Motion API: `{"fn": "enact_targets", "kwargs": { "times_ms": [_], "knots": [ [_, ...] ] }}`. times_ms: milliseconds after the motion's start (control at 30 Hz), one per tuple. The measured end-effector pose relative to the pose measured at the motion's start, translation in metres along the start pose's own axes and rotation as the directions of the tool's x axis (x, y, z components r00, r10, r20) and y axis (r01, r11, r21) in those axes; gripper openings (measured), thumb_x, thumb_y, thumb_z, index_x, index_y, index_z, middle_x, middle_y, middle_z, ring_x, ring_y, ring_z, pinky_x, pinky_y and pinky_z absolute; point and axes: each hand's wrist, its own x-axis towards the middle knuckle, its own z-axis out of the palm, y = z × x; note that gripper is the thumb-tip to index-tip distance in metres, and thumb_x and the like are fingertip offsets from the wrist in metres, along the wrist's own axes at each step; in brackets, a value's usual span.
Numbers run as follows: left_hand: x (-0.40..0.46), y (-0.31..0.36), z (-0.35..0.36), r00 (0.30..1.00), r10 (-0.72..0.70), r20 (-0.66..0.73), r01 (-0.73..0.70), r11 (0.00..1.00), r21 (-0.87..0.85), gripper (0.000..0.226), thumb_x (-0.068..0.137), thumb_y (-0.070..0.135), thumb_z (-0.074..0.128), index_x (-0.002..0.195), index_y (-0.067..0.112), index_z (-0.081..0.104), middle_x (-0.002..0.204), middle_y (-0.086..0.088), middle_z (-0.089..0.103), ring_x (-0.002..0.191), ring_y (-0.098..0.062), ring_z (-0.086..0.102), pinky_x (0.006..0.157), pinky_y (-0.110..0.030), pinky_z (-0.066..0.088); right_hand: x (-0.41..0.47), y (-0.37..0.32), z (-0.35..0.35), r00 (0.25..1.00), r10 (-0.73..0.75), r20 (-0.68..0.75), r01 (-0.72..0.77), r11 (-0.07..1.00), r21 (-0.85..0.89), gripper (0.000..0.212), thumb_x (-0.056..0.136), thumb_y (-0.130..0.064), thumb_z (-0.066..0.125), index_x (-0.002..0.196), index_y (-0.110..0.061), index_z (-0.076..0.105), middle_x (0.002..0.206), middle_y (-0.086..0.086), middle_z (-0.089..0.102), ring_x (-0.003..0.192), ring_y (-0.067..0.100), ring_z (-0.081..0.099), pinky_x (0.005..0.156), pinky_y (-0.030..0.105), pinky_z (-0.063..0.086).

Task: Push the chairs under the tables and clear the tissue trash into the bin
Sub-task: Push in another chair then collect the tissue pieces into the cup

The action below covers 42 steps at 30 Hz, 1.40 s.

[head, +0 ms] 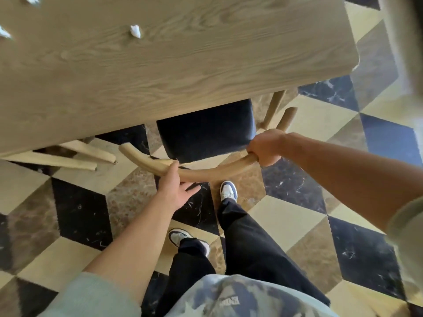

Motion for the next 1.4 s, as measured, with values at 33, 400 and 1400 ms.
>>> {"fn": "enact_targets", "kwargs": {
  "times_ms": [33, 400, 1400],
  "knots": [
    [-0.004, -0.006, 0.007, 0.999, -0.012, 0.035, 0.011, 1.0, 0.016, 0.058, 0.1, 0.046, 0.061, 0.15, 0.027, 0.039, 0.136, -0.014, 0.058, 0.125, -0.039, 0.06, 0.103, -0.065, 0.048, -0.003, 0.009, 0.004, 1.0, 0.015, -0.004, -0.014, 1.0, 0.006, 0.02, 0.082, -0.021, 0.054, 0.096, -0.03, 0.066, 0.08, -0.006, 0.065, 0.073, 0.017, 0.063, 0.064, 0.033, 0.053],
    [-0.02, -0.027, 0.07, 0.924, -0.287, 0.253, 0.153, 0.883, 0.444, 0.09, 0.091, 0.078, 0.042, 0.149, 0.009, 0.042, 0.133, -0.018, 0.067, 0.117, -0.04, 0.067, 0.104, -0.06, 0.051, -0.041, 0.088, 0.046, 0.981, 0.155, 0.115, -0.17, 0.977, 0.132, 0.042, 0.076, -0.015, 0.072, 0.115, -0.03, 0.066, 0.086, -0.006, 0.065, 0.081, 0.018, 0.061, 0.081, 0.036, 0.051],
    [-0.068, 0.281, -0.163, 0.93, 0.29, 0.225, -0.353, 0.876, 0.328, 0.03, 0.108, 0.028, 0.048, 0.12, 0.004, 0.06, 0.107, -0.02, 0.075, 0.095, -0.034, 0.073, 0.088, -0.05, 0.059, 0.061, -0.132, -0.31, 0.905, 0.224, -0.361, -0.043, 0.894, 0.447, 0.012, 0.094, -0.007, 0.061, 0.099, -0.009, 0.072, 0.093, 0.009, 0.077, 0.075, 0.022, 0.072, 0.071, 0.035, 0.06]
  ]
}}
